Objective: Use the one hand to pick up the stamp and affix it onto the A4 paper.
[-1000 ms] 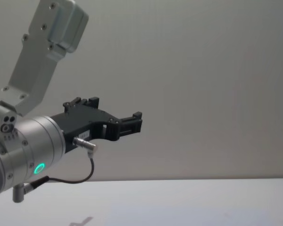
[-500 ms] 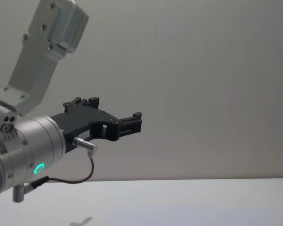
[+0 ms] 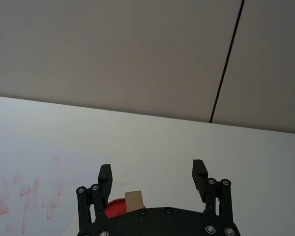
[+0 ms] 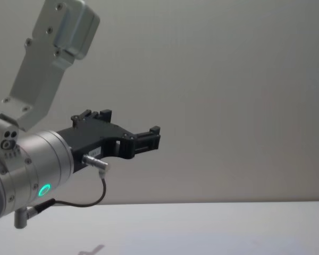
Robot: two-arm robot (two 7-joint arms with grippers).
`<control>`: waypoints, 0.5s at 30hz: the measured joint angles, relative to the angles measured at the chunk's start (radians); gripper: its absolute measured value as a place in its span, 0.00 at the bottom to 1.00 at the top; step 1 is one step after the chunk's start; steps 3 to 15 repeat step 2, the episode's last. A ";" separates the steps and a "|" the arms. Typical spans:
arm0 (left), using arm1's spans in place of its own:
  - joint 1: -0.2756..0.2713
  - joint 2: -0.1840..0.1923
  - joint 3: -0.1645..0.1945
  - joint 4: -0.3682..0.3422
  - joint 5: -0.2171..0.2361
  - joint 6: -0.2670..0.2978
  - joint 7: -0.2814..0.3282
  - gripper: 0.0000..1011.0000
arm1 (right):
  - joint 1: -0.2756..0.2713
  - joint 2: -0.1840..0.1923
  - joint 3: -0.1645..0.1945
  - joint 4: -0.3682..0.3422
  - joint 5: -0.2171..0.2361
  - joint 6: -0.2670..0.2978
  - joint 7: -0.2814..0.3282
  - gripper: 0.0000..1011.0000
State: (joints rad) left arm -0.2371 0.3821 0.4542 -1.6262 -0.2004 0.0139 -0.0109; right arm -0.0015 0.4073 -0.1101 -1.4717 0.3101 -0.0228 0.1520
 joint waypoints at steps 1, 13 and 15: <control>0.000 0.000 0.000 0.000 0.000 0.000 0.000 0.99 | -0.002 0.001 0.001 -0.004 0.002 0.000 -0.003 0.99; 0.000 0.000 0.000 0.000 0.000 0.000 0.000 0.99 | -0.003 0.001 0.002 -0.005 0.003 -0.001 -0.005 0.99; 0.000 0.000 0.000 0.000 0.000 0.000 0.000 0.99 | -0.003 0.001 0.002 -0.005 0.003 -0.001 -0.005 0.99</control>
